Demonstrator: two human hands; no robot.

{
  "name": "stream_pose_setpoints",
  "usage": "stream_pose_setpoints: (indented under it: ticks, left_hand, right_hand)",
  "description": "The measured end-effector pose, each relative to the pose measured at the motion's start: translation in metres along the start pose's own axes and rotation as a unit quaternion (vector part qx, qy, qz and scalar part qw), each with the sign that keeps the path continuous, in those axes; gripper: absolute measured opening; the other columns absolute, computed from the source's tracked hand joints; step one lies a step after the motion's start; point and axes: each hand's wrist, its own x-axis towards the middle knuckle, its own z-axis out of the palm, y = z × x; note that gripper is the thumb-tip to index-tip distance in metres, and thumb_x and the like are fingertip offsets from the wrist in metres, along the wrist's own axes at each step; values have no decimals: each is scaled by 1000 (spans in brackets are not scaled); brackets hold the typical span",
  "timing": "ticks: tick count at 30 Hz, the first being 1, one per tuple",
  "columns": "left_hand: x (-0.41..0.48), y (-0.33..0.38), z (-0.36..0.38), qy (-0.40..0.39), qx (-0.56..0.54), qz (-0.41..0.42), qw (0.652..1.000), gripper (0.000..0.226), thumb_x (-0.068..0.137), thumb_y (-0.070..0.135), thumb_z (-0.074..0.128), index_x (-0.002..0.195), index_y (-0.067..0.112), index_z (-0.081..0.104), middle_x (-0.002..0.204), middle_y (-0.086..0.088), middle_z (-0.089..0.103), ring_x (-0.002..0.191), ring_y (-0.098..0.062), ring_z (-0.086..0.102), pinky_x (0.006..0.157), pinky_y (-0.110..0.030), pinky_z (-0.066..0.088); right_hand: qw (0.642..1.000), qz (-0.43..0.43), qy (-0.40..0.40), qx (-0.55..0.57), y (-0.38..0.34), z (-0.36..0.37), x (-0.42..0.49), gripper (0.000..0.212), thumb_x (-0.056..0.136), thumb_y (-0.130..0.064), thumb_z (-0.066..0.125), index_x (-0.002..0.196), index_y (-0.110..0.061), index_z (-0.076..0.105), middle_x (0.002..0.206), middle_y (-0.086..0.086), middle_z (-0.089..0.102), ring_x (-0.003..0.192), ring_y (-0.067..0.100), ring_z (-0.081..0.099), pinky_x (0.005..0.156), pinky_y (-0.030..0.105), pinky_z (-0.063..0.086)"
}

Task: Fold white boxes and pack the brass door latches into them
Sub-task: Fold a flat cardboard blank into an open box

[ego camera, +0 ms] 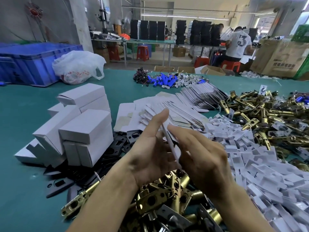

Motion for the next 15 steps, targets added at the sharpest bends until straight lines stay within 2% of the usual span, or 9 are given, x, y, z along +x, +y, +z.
stream_pose_setpoints:
  ticks: [1, 2, 4, 5, 6, 8, 11, 14, 15]
  left_hand:
    - [0, 1, 0, 20, 2, 21, 1000, 81, 73, 66, 71, 121, 0, 67, 105, -18, 62, 91, -29, 64, 79, -40, 56]
    - [0, 1, -1, 37, -1, 44, 998, 77, 72, 60, 75, 119, 0, 66, 100, -17, 61, 87, -28, 63, 78, -39, 55]
    - [0, 2, -3, 71, -3, 70, 995, 78, 69, 52, 74, 119, -7, 63, 108, -23, 63, 97, -34, 63, 97, -45, 52]
    - [-1, 2, -2, 86, 6, 79, 993, 86, 66, 50, 74, 127, -8, 59, 119, -27, 64, 107, -40, 64, 106, -51, 48]
    - [-1, 2, -2, 99, 18, 89, 991, 95, 63, 50, 75, 137, -4, 53, 130, -28, 63, 115, -45, 63, 108, -55, 46]
    - [0, 0, 2, 107, 41, 142, 983, 97, 61, 45, 77, 146, 17, 40, 129, -23, 66, 114, -45, 66, 104, -59, 49]
    - [5, -5, 8, 126, 56, 217, 966, 90, 63, 40, 81, 140, 49, 34, 123, -13, 68, 107, -35, 71, 95, -59, 55]
    - [11, -7, 5, 172, 75, 270, 944, 94, 55, 49, 84, 137, 52, 36, 120, -5, 68, 100, -23, 72, 82, -43, 60]
    - [11, -6, 3, 193, 82, 284, 935, 96, 53, 52, 83, 136, 51, 36, 121, -4, 67, 102, -23, 71, 83, -42, 60]
  right_hand:
    - [1000, -5, 10, -4, 0, 0, -1, 32, 105, -17, 42, 127, -5, 62, 114, 11, 71, 104, 16, 66, 78, 26, 58]
    - [1000, -9, 20, -4, 0, 0, -2, 30, 105, -15, 43, 127, -7, 62, 114, 11, 71, 105, 15, 65, 81, 23, 57]
    - [999, -15, 33, 7, -2, 2, -3, 24, 100, -12, 56, 124, -13, 60, 115, 7, 67, 102, 14, 65, 76, 25, 58]
    - [999, -13, 37, 14, -4, 3, -3, 24, 96, -12, 62, 119, -15, 58, 116, 4, 63, 98, 14, 65, 70, 27, 58]
    - [999, -7, 39, 19, -4, 4, -3, 25, 93, -12, 65, 116, -17, 57, 116, 2, 59, 96, 14, 64, 66, 28, 58]
    - [999, 17, 34, 20, -4, 4, -2, 32, 89, -14, 69, 118, -22, 57, 120, 1, 55, 100, 10, 62, 68, 23, 55]
    - [998, 45, 32, 43, -3, 3, -4, 45, 83, -4, 76, 123, -20, 60, 125, 7, 60, 110, 8, 61, 80, 25, 54]
    - [996, 58, 34, 55, -1, 2, 1, 31, 84, 4, 69, 112, -8, 71, 121, 12, 63, 105, 11, 65, 82, 22, 54]
    - [995, 74, 0, 74, 0, 0, 4, 38, 80, 8, 64, 112, -9, 72, 123, 9, 63, 109, 9, 63, 85, 18, 51]
